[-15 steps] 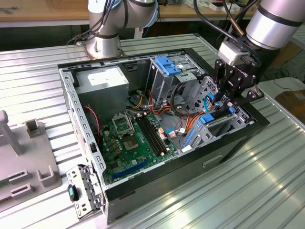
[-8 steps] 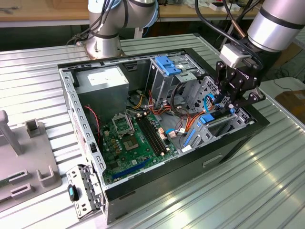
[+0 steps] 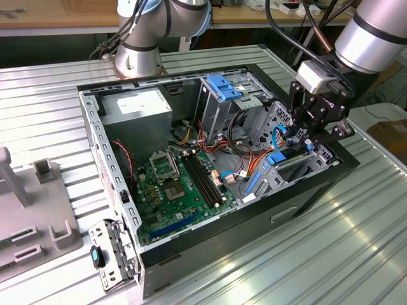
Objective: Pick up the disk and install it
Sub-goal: 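Insert the second disk wire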
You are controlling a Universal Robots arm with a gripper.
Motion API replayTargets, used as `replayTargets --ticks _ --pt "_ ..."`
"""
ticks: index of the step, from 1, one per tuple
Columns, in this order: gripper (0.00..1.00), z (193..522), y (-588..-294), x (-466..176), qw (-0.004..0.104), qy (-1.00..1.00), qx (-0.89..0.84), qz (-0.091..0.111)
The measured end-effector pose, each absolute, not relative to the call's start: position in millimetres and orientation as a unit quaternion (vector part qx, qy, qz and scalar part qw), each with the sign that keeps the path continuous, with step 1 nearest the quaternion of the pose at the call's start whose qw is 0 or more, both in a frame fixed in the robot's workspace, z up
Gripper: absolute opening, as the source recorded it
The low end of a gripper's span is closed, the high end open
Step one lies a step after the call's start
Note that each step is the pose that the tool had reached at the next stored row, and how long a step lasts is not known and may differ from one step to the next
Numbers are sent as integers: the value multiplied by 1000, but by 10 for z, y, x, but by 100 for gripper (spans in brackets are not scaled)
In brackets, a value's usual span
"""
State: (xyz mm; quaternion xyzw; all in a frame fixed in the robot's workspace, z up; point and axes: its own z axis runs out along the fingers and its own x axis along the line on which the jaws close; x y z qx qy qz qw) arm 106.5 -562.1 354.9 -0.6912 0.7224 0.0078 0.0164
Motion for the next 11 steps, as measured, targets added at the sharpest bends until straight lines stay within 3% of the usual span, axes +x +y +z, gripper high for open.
replayTargets --ticks 11 --pt "38 3536 -5655 1065 17 723 -691 9"
